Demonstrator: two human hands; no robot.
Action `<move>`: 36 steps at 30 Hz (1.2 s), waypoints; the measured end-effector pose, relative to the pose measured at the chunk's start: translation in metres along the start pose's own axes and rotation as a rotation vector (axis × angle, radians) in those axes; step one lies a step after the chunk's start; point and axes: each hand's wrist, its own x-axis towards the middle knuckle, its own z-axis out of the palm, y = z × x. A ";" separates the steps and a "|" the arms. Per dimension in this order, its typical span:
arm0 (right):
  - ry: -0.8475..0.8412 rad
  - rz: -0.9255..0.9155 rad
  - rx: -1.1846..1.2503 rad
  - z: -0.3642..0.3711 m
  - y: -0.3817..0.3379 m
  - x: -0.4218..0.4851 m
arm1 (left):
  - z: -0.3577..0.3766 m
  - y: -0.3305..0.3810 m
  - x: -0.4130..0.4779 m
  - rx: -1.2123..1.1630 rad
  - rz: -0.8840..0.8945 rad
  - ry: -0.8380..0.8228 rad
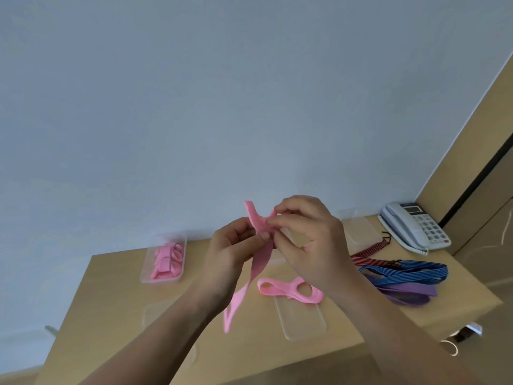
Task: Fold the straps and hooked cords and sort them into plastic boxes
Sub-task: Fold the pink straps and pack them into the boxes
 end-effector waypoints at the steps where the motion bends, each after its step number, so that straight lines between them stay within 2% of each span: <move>1: -0.003 -0.007 -0.028 0.001 -0.004 -0.002 | -0.002 0.001 -0.004 -0.002 0.005 -0.007; 6: -0.084 -0.046 -0.107 -0.005 -0.025 -0.010 | -0.002 0.001 -0.023 0.008 0.020 -0.012; 10: -0.120 0.008 -0.191 -0.013 -0.036 -0.009 | -0.001 0.001 -0.032 0.119 0.050 0.007; 16: -0.366 0.062 -0.195 -0.006 -0.031 -0.007 | -0.004 -0.002 -0.036 0.213 0.067 0.107; 25: -0.358 -0.023 -0.191 0.000 0.003 -0.002 | 0.011 -0.019 -0.017 0.332 -0.119 0.283; 27: -0.330 -0.036 -0.178 0.000 0.014 -0.005 | 0.015 -0.023 -0.014 0.348 -0.168 0.269; 32: -0.233 -0.054 -0.158 0.001 0.038 -0.021 | 0.026 -0.027 -0.008 0.195 -0.255 0.163; 36: -0.190 -0.096 -0.144 0.002 0.048 -0.031 | 0.034 -0.027 -0.001 0.112 -0.261 0.102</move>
